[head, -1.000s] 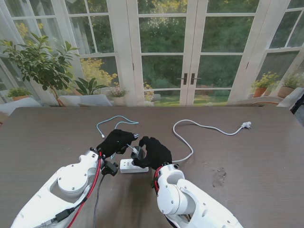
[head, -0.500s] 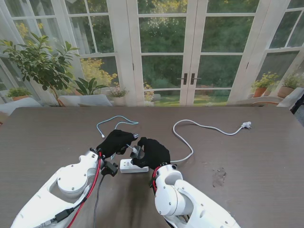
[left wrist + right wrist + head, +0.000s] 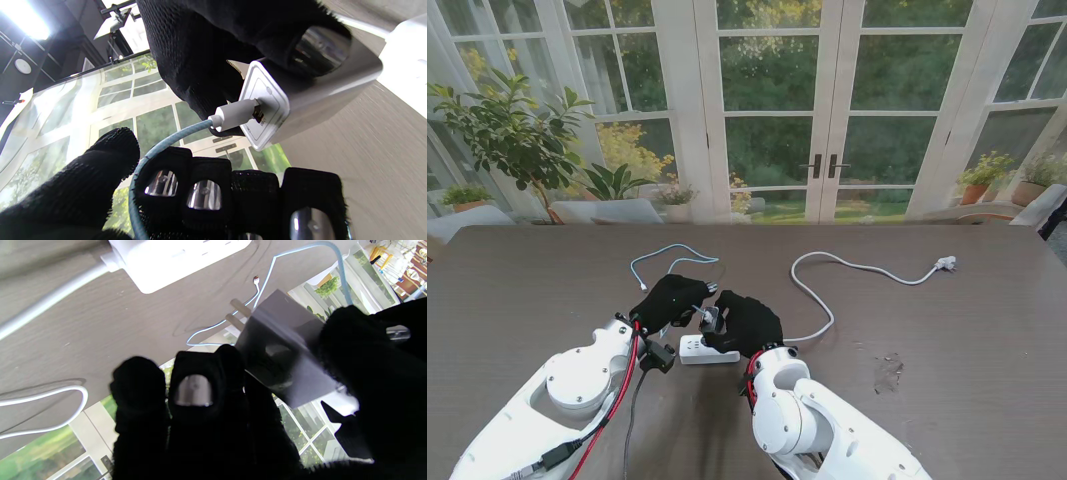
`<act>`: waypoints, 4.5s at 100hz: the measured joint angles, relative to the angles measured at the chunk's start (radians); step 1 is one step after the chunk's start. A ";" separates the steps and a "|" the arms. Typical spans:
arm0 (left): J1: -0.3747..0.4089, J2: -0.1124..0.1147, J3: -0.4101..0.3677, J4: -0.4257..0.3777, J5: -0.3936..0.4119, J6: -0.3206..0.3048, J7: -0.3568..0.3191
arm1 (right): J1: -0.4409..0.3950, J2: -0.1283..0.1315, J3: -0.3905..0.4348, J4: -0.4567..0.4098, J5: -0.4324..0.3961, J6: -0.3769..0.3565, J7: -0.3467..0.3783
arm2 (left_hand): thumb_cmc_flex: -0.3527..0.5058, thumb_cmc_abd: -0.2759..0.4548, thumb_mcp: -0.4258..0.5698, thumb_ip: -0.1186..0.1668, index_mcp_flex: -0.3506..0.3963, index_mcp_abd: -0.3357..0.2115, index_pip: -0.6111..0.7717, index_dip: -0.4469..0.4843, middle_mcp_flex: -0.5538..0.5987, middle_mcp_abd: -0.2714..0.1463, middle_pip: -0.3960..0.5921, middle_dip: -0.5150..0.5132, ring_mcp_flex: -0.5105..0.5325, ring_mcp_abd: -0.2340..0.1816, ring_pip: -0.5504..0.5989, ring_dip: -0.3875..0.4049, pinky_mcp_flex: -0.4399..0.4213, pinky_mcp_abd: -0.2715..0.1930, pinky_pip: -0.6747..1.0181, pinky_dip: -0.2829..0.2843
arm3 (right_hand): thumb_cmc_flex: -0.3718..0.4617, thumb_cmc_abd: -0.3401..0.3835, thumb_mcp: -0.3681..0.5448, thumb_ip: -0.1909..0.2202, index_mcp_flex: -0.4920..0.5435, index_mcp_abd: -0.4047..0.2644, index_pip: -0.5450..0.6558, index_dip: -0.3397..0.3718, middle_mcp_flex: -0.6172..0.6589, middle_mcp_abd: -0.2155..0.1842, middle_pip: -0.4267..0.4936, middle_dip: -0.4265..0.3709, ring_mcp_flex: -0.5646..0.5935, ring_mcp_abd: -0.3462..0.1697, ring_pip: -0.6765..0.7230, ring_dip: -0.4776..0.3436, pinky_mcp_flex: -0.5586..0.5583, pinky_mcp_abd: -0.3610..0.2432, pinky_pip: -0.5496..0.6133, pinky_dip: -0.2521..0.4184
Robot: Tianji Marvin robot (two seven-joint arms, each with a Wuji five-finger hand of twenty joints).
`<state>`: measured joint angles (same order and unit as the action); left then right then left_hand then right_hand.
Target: Set up the charging station
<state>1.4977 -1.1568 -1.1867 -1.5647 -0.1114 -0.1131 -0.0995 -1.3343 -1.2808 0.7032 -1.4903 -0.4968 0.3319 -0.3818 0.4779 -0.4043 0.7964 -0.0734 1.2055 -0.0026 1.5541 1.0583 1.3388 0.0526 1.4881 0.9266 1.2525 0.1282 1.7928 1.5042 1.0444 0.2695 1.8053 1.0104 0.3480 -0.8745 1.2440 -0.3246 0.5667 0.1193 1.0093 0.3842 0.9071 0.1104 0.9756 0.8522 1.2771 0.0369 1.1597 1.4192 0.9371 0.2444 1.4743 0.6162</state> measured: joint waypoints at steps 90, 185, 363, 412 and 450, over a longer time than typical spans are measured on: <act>0.012 0.008 -0.001 -0.010 -0.037 -0.004 -0.044 | 0.017 0.009 -0.021 0.013 -0.015 -0.021 0.024 | 0.000 0.000 -0.003 0.000 0.000 0.000 0.000 -0.002 0.000 0.000 0.000 0.000 0.000 0.000 0.000 0.000 0.000 0.000 0.000 -0.011 | 0.000 -0.091 0.021 0.097 -0.001 -0.010 -0.063 0.125 -0.059 -0.008 -0.033 -0.045 0.000 0.009 -0.013 0.000 -0.037 0.000 0.000 0.006; 0.008 0.009 0.002 -0.011 -0.059 0.002 -0.066 | 0.019 -0.017 -0.030 0.042 -0.019 0.016 -0.052 | 0.000 0.000 -0.004 0.000 0.000 0.000 0.000 -0.006 0.000 0.000 0.000 -0.001 0.000 0.000 0.000 0.000 0.001 0.000 0.000 -0.011 | 0.001 -0.118 0.031 0.097 -0.019 -0.048 -0.092 0.087 -0.125 0.036 -0.148 -0.172 -0.001 0.011 -0.087 0.000 -0.048 0.000 0.000 0.012; 0.090 0.026 -0.128 -0.109 0.331 0.087 0.057 | 0.028 -0.010 -0.019 0.114 0.034 -0.207 -0.039 | 0.000 0.036 -0.089 0.000 -0.028 0.092 -0.960 -0.483 0.011 0.128 -0.784 -0.092 -0.005 0.155 -0.341 -0.856 -0.015 0.207 -0.046 -0.449 | 0.040 0.011 -0.032 -0.096 0.174 0.013 -0.115 -0.129 0.286 -0.065 -0.156 -0.077 0.017 -0.015 0.063 0.000 0.106 -0.056 0.001 -0.005; 0.071 0.029 -0.148 -0.051 0.493 0.058 0.102 | 0.028 -0.011 -0.017 0.124 0.046 -0.220 -0.041 | 0.114 -0.051 -0.052 -0.074 -0.196 0.093 -1.107 -0.562 -0.293 0.174 -1.182 -0.236 -0.542 0.225 -1.135 -0.794 -0.777 0.118 -0.558 -0.255 | 0.040 0.011 -0.032 -0.096 0.174 0.013 -0.115 -0.117 0.286 -0.065 -0.156 -0.075 0.017 -0.015 0.064 0.000 0.108 -0.056 0.001 -0.005; 0.025 0.044 -0.118 0.038 0.504 -0.004 0.067 | 0.031 -0.011 -0.014 0.130 0.045 -0.223 -0.044 | 0.052 -0.094 0.031 -0.072 -0.377 0.109 -1.339 -0.712 -0.500 0.165 -1.330 -0.525 -0.799 0.167 -1.438 -1.070 -1.001 0.008 -0.941 -0.486 | 0.040 0.011 -0.032 -0.096 0.175 0.013 -0.115 -0.115 0.286 -0.065 -0.156 -0.075 0.017 -0.019 0.065 0.000 0.117 -0.062 0.001 -0.005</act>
<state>1.5222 -1.1132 -1.3043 -1.5263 0.3931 -0.1175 -0.0322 -1.3033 -1.2919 0.6893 -1.3606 -0.4517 0.1088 -0.4256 0.5300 -0.4983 0.8276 -0.1457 0.8286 0.1061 0.2150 0.3463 0.8391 0.2175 0.1584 0.4015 0.4537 0.2951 0.3544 0.4339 0.0436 0.2778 0.8640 0.5248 0.3876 -0.8636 1.2121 -0.4211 0.7415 0.1319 0.8947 0.2688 1.1931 0.0457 0.8196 0.7771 1.2940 0.0176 1.2247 1.4192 1.0537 0.1825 1.4749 0.6109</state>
